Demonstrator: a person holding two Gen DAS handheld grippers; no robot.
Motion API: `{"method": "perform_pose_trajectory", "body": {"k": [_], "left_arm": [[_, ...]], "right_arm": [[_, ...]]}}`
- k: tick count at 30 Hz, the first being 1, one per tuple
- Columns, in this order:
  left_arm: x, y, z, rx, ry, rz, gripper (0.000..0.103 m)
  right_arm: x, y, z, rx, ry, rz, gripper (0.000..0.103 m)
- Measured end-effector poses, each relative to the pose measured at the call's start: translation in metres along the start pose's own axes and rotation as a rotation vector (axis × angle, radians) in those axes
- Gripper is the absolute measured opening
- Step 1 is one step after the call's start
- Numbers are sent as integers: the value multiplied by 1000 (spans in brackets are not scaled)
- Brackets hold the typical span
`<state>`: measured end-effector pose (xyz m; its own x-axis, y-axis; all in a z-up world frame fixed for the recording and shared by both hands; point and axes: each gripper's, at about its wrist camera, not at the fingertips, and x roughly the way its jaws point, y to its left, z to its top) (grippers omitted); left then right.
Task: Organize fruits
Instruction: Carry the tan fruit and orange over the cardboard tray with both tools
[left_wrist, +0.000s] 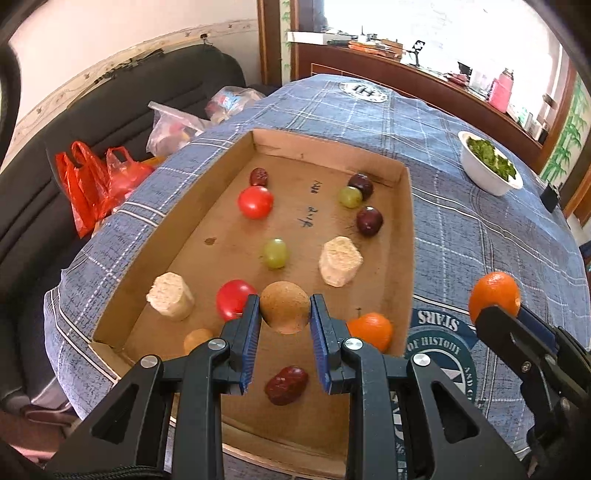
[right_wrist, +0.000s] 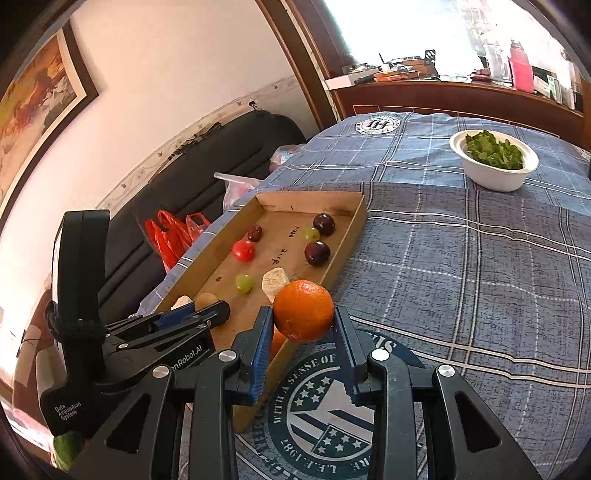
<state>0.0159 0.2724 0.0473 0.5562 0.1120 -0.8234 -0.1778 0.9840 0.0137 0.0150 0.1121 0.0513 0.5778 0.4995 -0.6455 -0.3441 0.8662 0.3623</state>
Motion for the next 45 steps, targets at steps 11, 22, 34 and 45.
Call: {"method": "perform_pose_trajectory", "body": {"k": [11, 22, 34, 45], "left_arm": [[7, 59, 4, -102, 17, 34, 24], [14, 99, 7, -164, 30, 58, 24], [27, 89, 25, -132, 39, 30, 24], [50, 67, 43, -83, 73, 2, 24]], "right_arm": [[19, 13, 6, -25, 22, 16, 33], [40, 19, 17, -45, 41, 26, 33], [66, 28, 38, -73, 56, 33, 33], [109, 37, 64, -112, 102, 33, 33]]}}
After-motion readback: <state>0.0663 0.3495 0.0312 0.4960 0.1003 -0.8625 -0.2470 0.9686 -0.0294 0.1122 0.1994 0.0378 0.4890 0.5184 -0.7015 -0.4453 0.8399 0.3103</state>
